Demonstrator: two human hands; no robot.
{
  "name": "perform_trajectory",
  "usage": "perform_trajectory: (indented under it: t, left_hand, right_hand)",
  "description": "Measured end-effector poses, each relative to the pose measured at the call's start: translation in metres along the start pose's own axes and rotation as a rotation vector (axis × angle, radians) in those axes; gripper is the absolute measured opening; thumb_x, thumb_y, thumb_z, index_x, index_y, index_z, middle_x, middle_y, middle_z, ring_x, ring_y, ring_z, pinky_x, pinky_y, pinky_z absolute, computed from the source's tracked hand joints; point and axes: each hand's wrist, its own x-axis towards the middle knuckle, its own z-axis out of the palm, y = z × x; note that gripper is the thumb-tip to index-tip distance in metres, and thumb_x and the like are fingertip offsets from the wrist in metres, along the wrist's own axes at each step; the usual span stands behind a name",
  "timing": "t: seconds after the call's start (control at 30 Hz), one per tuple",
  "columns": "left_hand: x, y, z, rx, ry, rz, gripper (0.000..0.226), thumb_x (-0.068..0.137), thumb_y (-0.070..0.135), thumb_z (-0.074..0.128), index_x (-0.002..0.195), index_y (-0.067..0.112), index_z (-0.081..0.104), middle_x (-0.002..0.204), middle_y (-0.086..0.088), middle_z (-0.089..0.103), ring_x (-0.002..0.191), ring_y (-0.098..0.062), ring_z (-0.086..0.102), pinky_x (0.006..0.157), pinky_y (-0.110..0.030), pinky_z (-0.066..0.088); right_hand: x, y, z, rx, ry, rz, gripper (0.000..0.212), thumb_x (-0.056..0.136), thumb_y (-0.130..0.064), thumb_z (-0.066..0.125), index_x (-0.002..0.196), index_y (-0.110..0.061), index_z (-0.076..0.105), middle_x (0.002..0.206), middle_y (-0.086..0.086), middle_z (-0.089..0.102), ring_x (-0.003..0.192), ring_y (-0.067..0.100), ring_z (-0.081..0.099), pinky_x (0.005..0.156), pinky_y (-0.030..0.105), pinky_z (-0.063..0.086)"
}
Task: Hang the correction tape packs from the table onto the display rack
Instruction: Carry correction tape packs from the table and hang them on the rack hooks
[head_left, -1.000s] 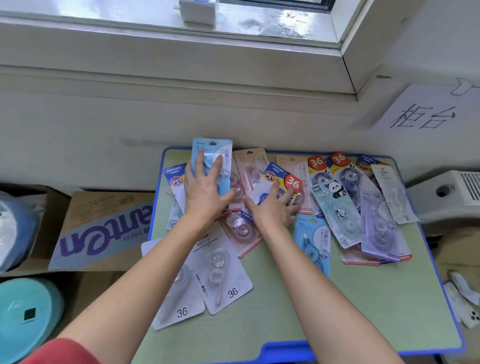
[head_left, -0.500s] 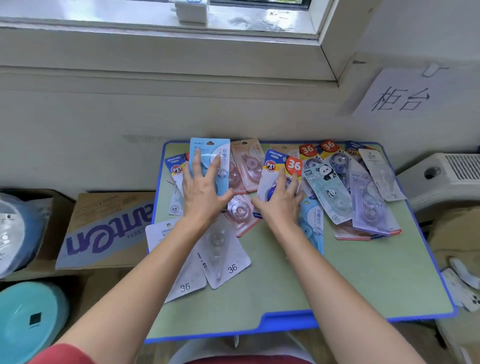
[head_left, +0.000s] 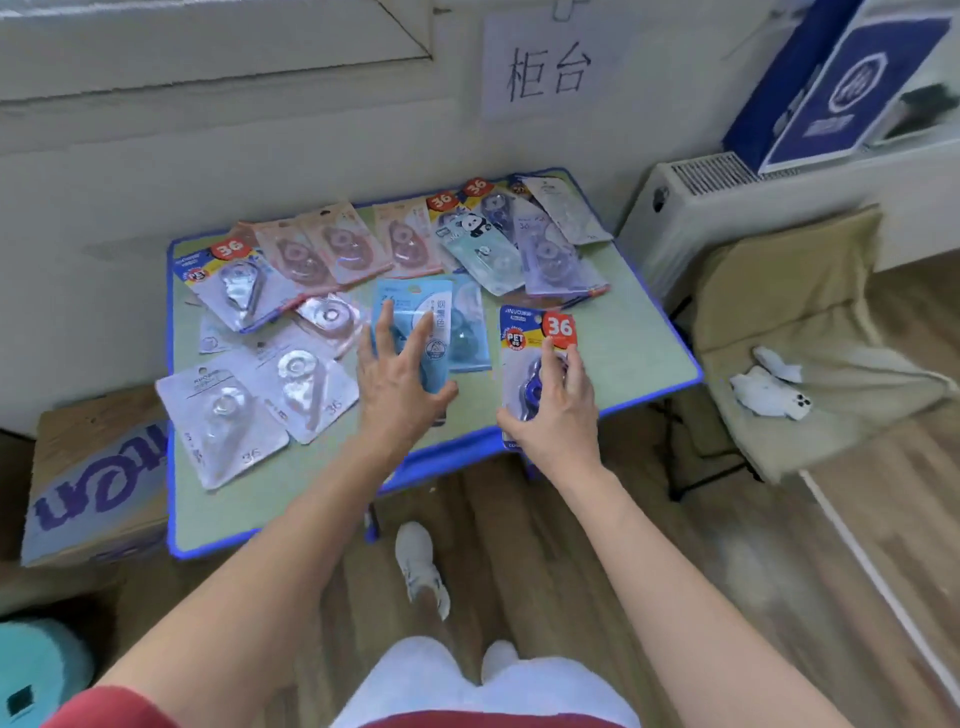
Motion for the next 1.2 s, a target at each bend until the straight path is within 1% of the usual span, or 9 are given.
perform_trajectory:
  t: [0.17, 0.3, 0.4, 0.57, 0.7, 0.83, 0.93, 1.07, 1.2]
  left_hand:
    - [-0.052, 0.057, 0.028, -0.011, -0.083, 0.159, 0.075, 0.079, 0.030, 0.074, 0.144, 0.021, 0.039, 0.158, -0.014, 0.010, 0.141, -0.038, 0.014, 0.115, -0.042, 0.013]
    - [-0.085, 0.097, 0.051, -0.030, -0.163, 0.321, 0.074, 0.080, 0.030, 0.072, 0.145, 0.022, 0.038, 0.158, -0.013, 0.010, 0.140, -0.036, 0.014, 0.113, -0.042, 0.015]
    - [-0.105, 0.118, 0.065, -0.027, -0.220, 0.404, 0.074, 0.081, 0.030, 0.071, 0.146, 0.024, 0.036, 0.158, -0.011, 0.010, 0.140, -0.036, 0.015, 0.113, -0.043, 0.016]
    - [-0.148, 0.144, 0.092, -0.034, -0.360, 0.580, 0.075, 0.082, 0.032, 0.071, 0.147, 0.025, 0.034, 0.158, -0.011, 0.009, 0.142, -0.036, 0.012, 0.113, -0.047, 0.016]
    - [-0.192, 0.159, 0.110, -0.020, -0.454, 0.724, 0.076, 0.080, 0.030, 0.072, 0.146, 0.022, 0.036, 0.157, -0.015, 0.013, 0.140, -0.038, 0.015, 0.112, -0.045, 0.017]
    - [-0.251, 0.186, 0.129, -0.010, -0.548, 0.886, 0.077, 0.080, 0.033, 0.072, 0.146, 0.022, 0.035, 0.157, -0.016, 0.013, 0.138, -0.037, 0.018, 0.112, -0.042, 0.017]
    - [-0.300, 0.213, 0.139, -0.041, -0.616, 1.012, 0.076, 0.079, 0.030, 0.075, 0.145, 0.020, 0.038, 0.155, -0.019, 0.015, 0.137, -0.039, 0.020, 0.112, -0.040, 0.017]
    - [-0.367, 0.252, 0.149, -0.088, -0.671, 1.117, 0.076, 0.078, 0.027, 0.076, 0.144, 0.018, 0.040, 0.155, -0.020, 0.016, 0.136, -0.039, 0.021, 0.111, -0.040, 0.016]
    - [-0.438, 0.288, 0.166, -0.106, -0.699, 1.165, 0.076, 0.079, 0.026, 0.074, 0.145, 0.022, 0.038, 0.156, -0.016, 0.014, 0.139, -0.037, 0.016, 0.111, -0.041, 0.016]
  right_hand:
    - [-0.073, 0.066, -0.029, 0.003, 0.084, 0.135, 0.097, 0.077, -0.042, 0.069, 0.151, -0.015, 0.014, 0.156, 0.010, 0.010, 0.134, 0.032, 0.026, 0.105, 0.039, 0.029]
    - [-0.127, 0.108, -0.047, 0.058, 0.153, 0.312, 0.098, 0.078, -0.044, 0.068, 0.151, -0.019, 0.009, 0.156, 0.007, 0.009, 0.137, 0.029, 0.019, 0.106, 0.040, 0.028]
    - [-0.166, 0.131, -0.056, 0.088, 0.200, 0.434, 0.096, 0.078, -0.044, 0.069, 0.150, -0.020, 0.011, 0.156, 0.007, 0.010, 0.138, 0.030, 0.019, 0.107, 0.041, 0.029]
    - [-0.239, 0.154, -0.055, 0.155, 0.335, 0.649, 0.095, 0.076, -0.041, 0.071, 0.150, -0.019, 0.016, 0.154, 0.006, 0.015, 0.133, 0.027, 0.025, 0.104, 0.036, 0.030]
    - [-0.300, 0.159, -0.046, 0.232, 0.414, 0.787, 0.097, 0.076, -0.039, 0.073, 0.151, -0.020, 0.016, 0.155, 0.006, 0.012, 0.132, 0.026, 0.024, 0.104, 0.031, 0.023]
    - [-0.372, 0.170, -0.045, 0.273, 0.511, 0.938, 0.096, 0.075, -0.037, 0.074, 0.150, -0.020, 0.017, 0.156, 0.007, 0.012, 0.135, 0.026, 0.022, 0.107, 0.032, 0.022]
    - [-0.426, 0.185, -0.049, 0.275, 0.589, 1.047, 0.095, 0.076, -0.035, 0.073, 0.150, -0.020, 0.017, 0.156, 0.007, 0.010, 0.137, 0.026, 0.022, 0.108, 0.034, 0.023]
    - [-0.492, 0.212, -0.063, 0.259, 0.682, 1.125, 0.093, 0.077, -0.034, 0.072, 0.150, -0.020, 0.016, 0.157, 0.007, 0.009, 0.140, 0.024, 0.019, 0.110, 0.033, 0.021]
    - [-0.559, 0.249, -0.082, 0.260, 0.742, 1.160, 0.094, 0.077, -0.035, 0.072, 0.151, -0.019, 0.015, 0.157, 0.006, 0.009, 0.141, 0.024, 0.017, 0.113, 0.037, 0.021]
